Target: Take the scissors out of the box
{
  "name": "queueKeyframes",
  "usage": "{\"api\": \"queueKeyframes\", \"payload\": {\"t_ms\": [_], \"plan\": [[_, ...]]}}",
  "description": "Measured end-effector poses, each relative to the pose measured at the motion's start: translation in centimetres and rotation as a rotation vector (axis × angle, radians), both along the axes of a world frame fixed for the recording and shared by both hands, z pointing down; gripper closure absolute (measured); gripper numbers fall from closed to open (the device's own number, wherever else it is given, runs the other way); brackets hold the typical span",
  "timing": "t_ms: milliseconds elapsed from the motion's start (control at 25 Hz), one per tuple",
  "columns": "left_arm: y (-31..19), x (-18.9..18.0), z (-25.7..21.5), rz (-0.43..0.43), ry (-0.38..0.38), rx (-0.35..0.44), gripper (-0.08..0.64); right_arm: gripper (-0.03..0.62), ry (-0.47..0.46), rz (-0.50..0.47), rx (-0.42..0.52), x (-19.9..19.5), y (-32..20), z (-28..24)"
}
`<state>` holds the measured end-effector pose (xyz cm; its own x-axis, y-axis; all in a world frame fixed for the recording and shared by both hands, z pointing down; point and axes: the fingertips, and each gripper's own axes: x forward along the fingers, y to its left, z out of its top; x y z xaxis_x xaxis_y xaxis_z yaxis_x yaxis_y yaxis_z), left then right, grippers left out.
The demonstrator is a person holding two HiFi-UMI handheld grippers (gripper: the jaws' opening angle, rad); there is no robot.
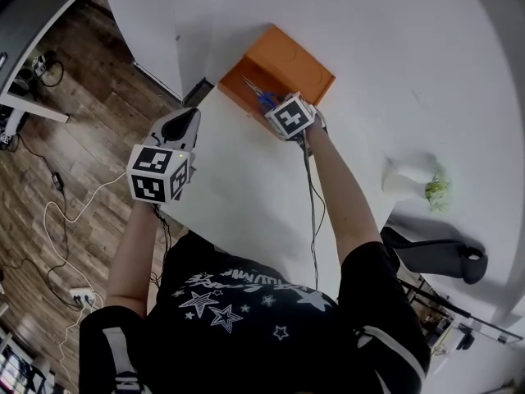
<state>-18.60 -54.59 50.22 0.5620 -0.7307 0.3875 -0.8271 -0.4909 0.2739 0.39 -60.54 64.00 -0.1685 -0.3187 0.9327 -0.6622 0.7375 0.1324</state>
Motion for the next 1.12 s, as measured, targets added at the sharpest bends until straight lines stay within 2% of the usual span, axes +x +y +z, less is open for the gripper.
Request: {"api": "queueKeyframes", "payload": {"t_ms": [120, 200, 400, 1120], "plan": [[0.1, 0.1, 0.4, -0.001, 0.001, -0.011, 0.545, 0.423, 0.095, -0.062, 0.038, 0.2, -0.7, 0.0], [0.1, 0.2, 0.7, -0.001, 0.002, -0.016, 0.545, 0.425, 0.120, -0.091, 0.038, 0.0, -0.7, 0.4], [0.0, 0.3, 1.0, -0.005, 0.003, -0.026, 0.545, 0.475, 0.106, -0.147, 0.000, -0.4, -0.5, 0.9], [0.5, 0.8, 1.2, -0.003, 0.017, -0.031, 0.545, 0.491, 0.134, -0.196, 0.005, -0.1, 0.4, 0.5]]}}
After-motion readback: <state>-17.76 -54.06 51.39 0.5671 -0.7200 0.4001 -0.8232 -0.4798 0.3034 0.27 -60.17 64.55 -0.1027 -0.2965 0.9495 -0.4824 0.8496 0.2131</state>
